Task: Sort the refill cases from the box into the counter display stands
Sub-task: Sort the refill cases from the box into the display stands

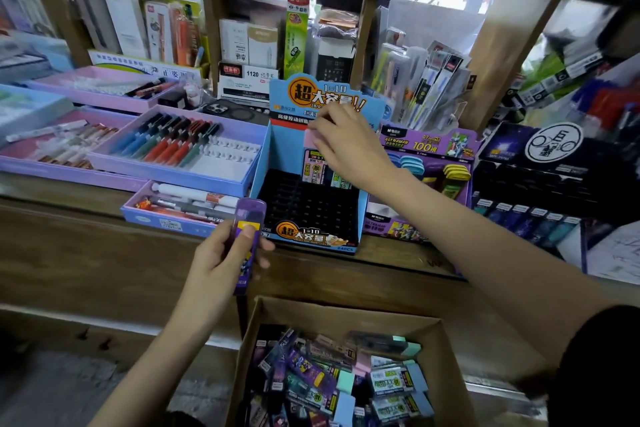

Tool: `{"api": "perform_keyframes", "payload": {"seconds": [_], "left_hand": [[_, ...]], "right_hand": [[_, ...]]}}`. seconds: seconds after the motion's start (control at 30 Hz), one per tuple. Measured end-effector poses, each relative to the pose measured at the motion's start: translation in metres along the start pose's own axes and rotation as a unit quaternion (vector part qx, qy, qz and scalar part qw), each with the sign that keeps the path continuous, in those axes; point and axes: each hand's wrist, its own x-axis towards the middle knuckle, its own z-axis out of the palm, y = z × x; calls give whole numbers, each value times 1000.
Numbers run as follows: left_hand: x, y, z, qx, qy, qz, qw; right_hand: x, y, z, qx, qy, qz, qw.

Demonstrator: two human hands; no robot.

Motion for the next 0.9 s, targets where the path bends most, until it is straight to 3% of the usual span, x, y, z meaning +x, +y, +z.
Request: {"api": "perform_keyframes", "payload": {"seconds": [0.03,0.1,0.2,0.27,0.37,0.6,0.67,0.77,0.9], "left_hand": [[0,3,3,-4,-3,3,1000],[0,9,11,-10,-16,11,1000],[1,18,28,-17,-59,21,998],[2,23,44,-16,-91,36,995],[2,29,69,-14,-126,53,991],[4,24,125,28,-211,63,975],[10,17,131,154,-208,123,958],[29,8,132,360,-151,227,892],[52,1,124,439,-109,190,871]], "right_hand": [[-8,-5,-5,40,5,17,999],[-29,-19,-20,224,-25,72,972],[-65,-38,-40,463,-118,109,872],[-85,-41,-47,520,-117,139,835],[-106,-31,-54,551,-68,201,807],[-139,13,-74,526,-29,247,813],[-146,32,-82,516,-5,267,814],[-149,62,-92,469,37,294,832],[-141,91,-94,354,60,299,884]]}}
